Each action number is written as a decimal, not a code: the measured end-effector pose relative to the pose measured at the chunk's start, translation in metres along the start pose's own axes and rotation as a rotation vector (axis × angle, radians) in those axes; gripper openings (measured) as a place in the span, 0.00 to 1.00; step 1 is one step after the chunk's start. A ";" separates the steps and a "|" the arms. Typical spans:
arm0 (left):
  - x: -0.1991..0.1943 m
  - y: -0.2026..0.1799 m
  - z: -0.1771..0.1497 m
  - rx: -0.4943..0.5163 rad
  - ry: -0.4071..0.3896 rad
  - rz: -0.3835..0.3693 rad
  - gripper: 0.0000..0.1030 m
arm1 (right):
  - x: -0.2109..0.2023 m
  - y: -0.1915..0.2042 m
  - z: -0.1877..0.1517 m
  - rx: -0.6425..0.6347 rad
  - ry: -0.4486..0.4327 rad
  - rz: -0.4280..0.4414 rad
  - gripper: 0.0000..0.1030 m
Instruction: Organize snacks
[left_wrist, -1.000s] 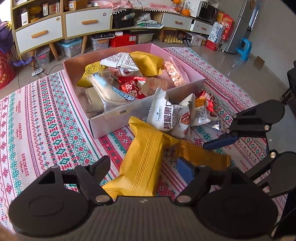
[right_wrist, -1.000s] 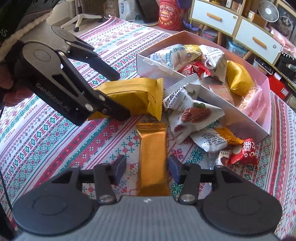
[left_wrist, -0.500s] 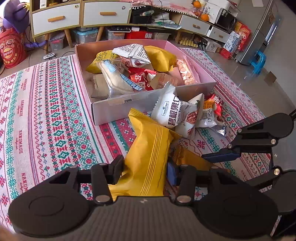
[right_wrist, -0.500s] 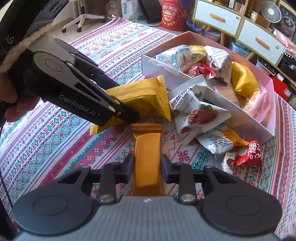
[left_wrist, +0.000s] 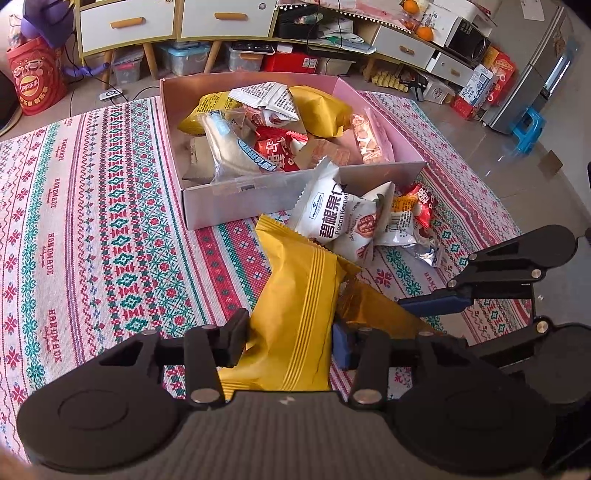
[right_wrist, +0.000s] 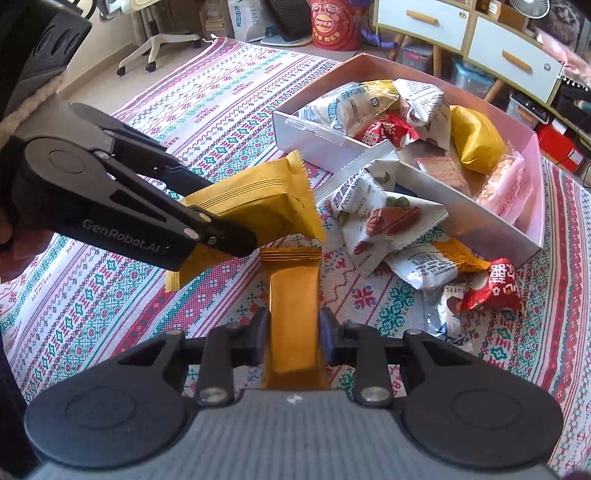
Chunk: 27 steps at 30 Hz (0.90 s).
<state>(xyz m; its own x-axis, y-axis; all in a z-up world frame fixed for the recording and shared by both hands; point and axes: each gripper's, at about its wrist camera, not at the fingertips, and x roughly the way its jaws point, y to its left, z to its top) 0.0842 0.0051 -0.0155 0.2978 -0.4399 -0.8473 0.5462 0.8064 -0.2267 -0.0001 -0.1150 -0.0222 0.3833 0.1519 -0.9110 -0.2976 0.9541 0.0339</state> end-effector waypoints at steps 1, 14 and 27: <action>-0.002 0.000 0.000 -0.008 -0.001 -0.004 0.50 | -0.002 -0.002 0.000 0.007 -0.004 0.001 0.25; -0.035 -0.005 0.002 -0.118 -0.076 -0.021 0.50 | -0.021 -0.019 0.006 0.094 -0.047 0.016 0.25; -0.038 -0.006 0.024 -0.166 -0.117 0.008 0.50 | -0.039 -0.068 0.024 0.269 -0.135 -0.012 0.25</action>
<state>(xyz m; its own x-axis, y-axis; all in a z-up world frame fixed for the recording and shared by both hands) 0.0883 0.0076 0.0298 0.3955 -0.4683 -0.7901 0.4097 0.8599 -0.3045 0.0256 -0.1795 0.0210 0.5034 0.1558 -0.8499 -0.0568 0.9874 0.1474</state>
